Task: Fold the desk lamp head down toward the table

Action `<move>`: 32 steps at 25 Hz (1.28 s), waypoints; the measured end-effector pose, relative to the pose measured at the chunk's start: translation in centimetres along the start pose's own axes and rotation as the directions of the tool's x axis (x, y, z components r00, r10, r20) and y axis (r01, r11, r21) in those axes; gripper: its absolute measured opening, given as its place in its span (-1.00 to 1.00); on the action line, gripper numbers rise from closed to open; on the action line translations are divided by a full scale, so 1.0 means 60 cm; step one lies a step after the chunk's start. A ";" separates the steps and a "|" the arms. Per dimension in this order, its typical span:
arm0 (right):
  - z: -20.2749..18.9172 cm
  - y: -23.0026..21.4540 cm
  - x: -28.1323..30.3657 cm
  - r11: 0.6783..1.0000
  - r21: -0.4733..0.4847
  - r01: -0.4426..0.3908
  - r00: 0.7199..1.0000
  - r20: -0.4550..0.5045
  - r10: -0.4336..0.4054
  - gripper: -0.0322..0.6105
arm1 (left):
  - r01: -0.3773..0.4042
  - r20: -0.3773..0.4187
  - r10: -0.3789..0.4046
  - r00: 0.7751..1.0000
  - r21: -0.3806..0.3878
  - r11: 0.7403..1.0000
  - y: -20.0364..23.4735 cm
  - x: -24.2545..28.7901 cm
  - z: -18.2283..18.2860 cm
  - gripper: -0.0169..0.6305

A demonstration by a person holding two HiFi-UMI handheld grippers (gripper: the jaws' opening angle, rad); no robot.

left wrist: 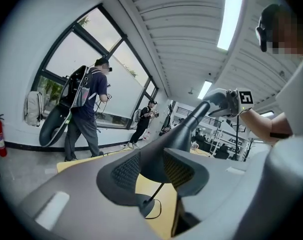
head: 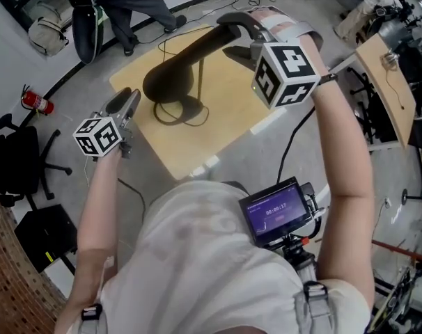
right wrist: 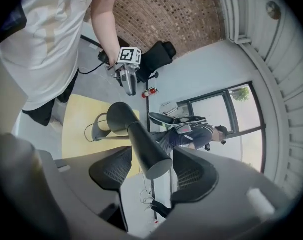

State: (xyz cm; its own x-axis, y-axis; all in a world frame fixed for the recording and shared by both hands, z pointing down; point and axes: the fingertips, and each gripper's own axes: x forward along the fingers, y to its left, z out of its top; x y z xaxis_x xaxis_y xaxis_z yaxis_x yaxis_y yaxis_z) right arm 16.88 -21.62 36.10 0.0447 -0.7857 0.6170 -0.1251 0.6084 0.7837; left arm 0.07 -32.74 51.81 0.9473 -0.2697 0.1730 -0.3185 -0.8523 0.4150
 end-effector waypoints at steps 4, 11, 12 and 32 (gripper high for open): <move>0.005 -0.021 -0.033 0.981 0.175 0.080 0.992 0.081 -0.095 -0.16 | 0.007 0.022 -0.008 1.000 0.058 0.998 -0.021 -0.009 0.017 -0.58; -0.007 -0.001 -0.066 0.856 0.484 0.182 0.958 0.110 -0.266 -0.56 | 0.056 0.036 -0.061 0.997 0.134 0.989 -0.061 -0.031 0.030 -0.73; -0.006 0.006 -0.071 0.834 0.518 0.190 0.951 0.114 -0.287 -0.61 | 0.065 0.037 -0.071 0.997 0.144 0.988 -0.068 -0.037 0.031 -0.77; 0.042 0.235 -0.078 0.272 0.957 -0.099 0.887 0.209 -0.412 -0.87 | 0.205 0.005 -0.210 0.978 0.199 0.958 -0.190 -0.106 -0.019 -0.93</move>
State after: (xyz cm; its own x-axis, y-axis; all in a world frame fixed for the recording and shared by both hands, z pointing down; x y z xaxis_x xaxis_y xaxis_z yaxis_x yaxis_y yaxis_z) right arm 12.38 -9.63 44.06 -0.1158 -0.9710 0.2090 -0.9871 0.1359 0.0844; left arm -2.34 -20.81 47.03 0.9932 -0.0872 0.0777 -0.1044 -0.9611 0.2557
